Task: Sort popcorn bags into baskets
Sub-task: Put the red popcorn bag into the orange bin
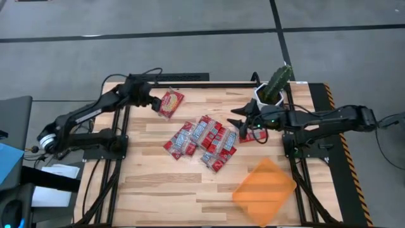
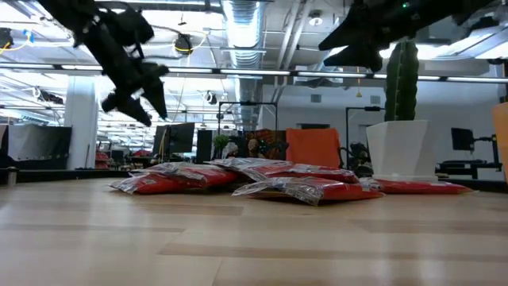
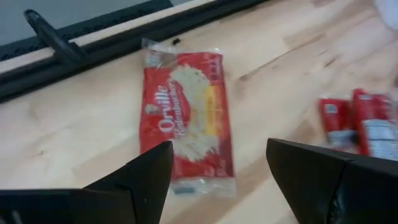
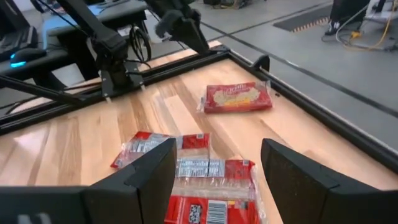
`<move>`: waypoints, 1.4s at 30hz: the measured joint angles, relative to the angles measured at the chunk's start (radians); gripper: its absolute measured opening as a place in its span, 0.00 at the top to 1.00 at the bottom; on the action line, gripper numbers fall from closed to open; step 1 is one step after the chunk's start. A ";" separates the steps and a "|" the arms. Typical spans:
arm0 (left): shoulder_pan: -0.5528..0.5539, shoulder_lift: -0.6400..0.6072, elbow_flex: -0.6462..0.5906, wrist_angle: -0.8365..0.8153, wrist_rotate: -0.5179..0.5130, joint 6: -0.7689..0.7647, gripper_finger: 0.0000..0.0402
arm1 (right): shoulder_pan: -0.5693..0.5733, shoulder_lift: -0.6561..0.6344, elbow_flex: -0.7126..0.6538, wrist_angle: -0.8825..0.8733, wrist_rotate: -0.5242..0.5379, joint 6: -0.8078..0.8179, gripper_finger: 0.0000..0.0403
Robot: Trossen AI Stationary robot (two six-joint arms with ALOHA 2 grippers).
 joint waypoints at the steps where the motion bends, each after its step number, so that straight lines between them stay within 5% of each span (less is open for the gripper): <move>1: 0.021 0.033 0.000 0.023 0.009 0.011 0.39 | 0.000 0.005 0.000 0.004 0.001 0.012 0.36; 10: 0.142 0.302 0.000 0.149 0.093 0.074 0.39 | 0.001 0.021 0.000 0.045 0.009 0.041 0.36; 20: 0.150 0.522 0.000 0.263 0.110 0.099 0.39 | 0.000 0.019 0.000 0.044 0.014 0.049 0.36; 25: 0.152 0.576 0.004 0.282 0.217 0.106 0.41 | 0.000 0.019 0.000 0.044 0.013 0.050 0.36; 29: 0.151 0.608 0.006 0.281 0.239 0.105 0.54 | 0.000 0.019 0.000 0.044 0.013 0.049 0.36; 37: 0.150 0.628 0.004 0.284 0.279 0.110 0.95 | 0.000 0.019 0.000 0.042 0.013 0.049 0.36; 42: 0.149 0.630 0.014 0.273 0.314 0.073 0.97 | -0.002 0.019 0.000 0.041 0.013 0.065 0.36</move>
